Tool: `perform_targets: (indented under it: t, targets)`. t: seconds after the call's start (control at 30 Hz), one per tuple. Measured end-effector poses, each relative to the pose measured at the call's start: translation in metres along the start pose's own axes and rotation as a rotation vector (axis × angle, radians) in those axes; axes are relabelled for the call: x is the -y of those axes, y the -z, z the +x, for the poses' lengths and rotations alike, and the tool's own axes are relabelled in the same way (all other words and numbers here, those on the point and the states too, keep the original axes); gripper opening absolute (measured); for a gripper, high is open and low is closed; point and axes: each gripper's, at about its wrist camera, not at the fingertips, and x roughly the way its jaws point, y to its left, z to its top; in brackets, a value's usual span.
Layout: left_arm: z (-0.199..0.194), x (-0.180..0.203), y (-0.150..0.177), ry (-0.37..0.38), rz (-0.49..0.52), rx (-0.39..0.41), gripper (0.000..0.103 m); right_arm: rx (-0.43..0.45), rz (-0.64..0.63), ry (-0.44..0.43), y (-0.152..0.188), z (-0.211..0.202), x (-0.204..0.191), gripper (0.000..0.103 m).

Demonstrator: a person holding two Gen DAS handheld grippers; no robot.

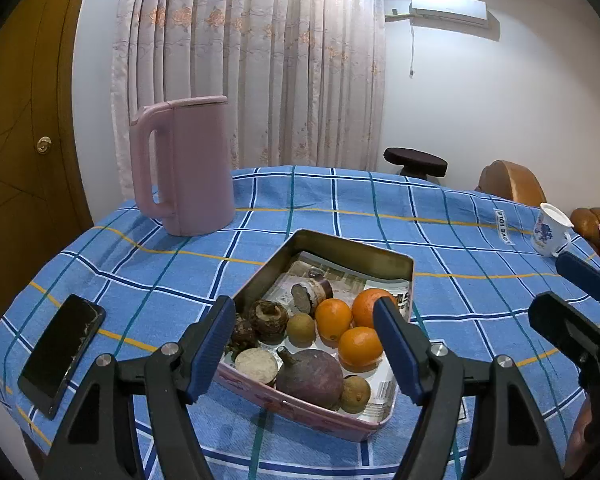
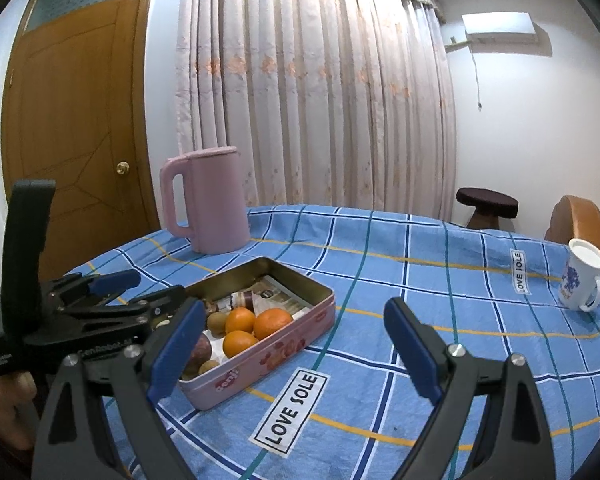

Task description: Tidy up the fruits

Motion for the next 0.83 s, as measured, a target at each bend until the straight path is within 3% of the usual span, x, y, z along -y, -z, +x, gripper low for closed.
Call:
perform_targets:
  t: [0.13, 0.23, 0.5, 0.83]
  targets:
    - [0.001, 0.001, 0.001, -0.004, 0.001, -0.007, 0.073, 0.007, -0.017, -0.002, 0.001, -0.003, -0.002, 0.094]
    - [0.001, 0.001, 0.001, -0.007, -0.001, -0.009, 0.079, 0.008, -0.033, 0.001, 0.002, -0.003, -0.004, 0.094]
    - [0.001, 0.004, 0.002, -0.013, 0.020, -0.002, 0.080, 0.014, -0.034, 0.000, 0.005, -0.005, -0.001, 0.094]
    - [0.000, 0.007, 0.003, -0.007, 0.033, -0.001, 0.080, -0.064, 0.003, 0.111, 0.015, 0.002, 0.037, 0.096]
